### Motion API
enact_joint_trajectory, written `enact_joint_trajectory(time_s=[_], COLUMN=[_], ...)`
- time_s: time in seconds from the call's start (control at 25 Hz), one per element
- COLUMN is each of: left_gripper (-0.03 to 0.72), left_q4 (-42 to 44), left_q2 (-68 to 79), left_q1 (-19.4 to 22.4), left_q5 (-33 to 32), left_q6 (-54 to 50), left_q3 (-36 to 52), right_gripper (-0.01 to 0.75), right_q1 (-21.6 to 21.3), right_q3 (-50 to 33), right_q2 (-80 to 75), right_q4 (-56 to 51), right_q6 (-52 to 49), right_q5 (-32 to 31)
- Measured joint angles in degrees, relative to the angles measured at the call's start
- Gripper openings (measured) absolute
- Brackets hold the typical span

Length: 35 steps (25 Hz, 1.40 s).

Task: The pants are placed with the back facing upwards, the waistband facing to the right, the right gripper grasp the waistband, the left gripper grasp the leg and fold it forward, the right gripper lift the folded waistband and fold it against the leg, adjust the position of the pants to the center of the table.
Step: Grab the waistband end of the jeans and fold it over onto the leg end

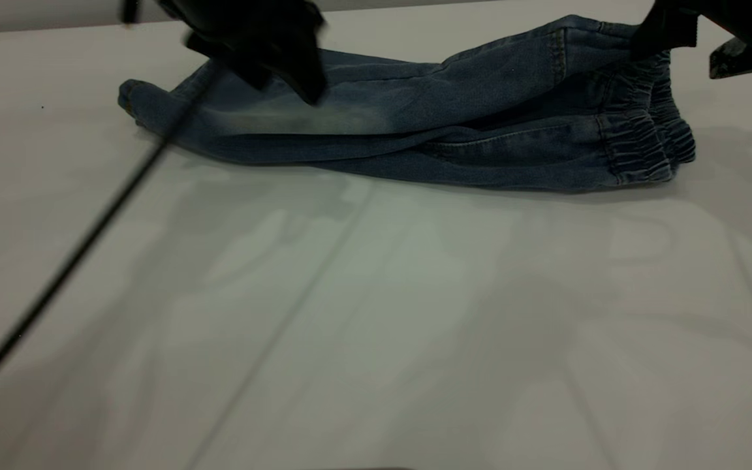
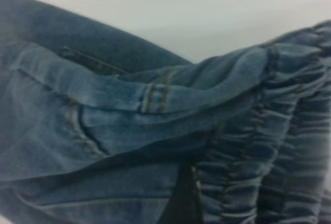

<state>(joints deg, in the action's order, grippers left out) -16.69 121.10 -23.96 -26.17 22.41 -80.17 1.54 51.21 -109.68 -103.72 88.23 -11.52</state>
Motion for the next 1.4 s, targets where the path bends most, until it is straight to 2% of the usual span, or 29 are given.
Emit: enact_joint_trajectory(time_s=[0.24, 0.4, 0.56, 0.64, 0.72, 0.92, 1.04, 1.16, 1.4], left_gripper=[0.507, 0.505, 0.505, 0.502, 0.499, 0.497, 0.496, 0.496, 0.496], left_q4=[0.1, 0.3, 0.0, -1.1, -3.4, -5.6, -5.6, -5.6, -5.6], left_q2=[6.5, 9.3, 9.5, 9.2, 8.8, 8.4, 8.3, 8.3, 8.2], left_q1=[-2.9, -3.0, -3.0, -3.0, -3.0, -3.0, -3.0, -3.0, -3.0], left_q5=[10.3, 23.7, 41.7, 45.9, 42.9, 24.7, 18.0, 15.5, 15.1], left_q6=[0.2, 4.9, 11.0, 11.8, 12.1, 12.5, 12.9, 13.0, 13.0], left_q3=[0.0, 0.0, 0.0, -0.2, -0.2, -0.2, -0.3, -1.5, -3.4], right_gripper=[0.591, 0.591, 0.591, 0.591, 0.591, 0.591, 0.591, 0.591, 0.591], right_q1=[0.0, 0.0, 0.0, 0.0, 0.0, 0.0, 0.0, 0.0, 0.0], right_q3=[0.0, 0.0, 0.0, -0.1, -0.5, -2.6, -4.4, -5.2, -4.5], right_q2=[0.0, 0.0, 0.0, 0.0, 0.0, 0.0, 0.0, -0.3, -5.3], right_q4=[-0.4, -0.4, -0.4, -0.4, -0.5, -0.7, -0.8, -0.8, -0.8], right_q6=[-0.1, -0.1, -0.1, -0.1, -0.1, -0.2, -0.6, -1.4, -1.1], right_q5=[1.3, 1.3, 1.3, 1.6, 2.5, 5.7, 5.6, 3.5, 0.8])
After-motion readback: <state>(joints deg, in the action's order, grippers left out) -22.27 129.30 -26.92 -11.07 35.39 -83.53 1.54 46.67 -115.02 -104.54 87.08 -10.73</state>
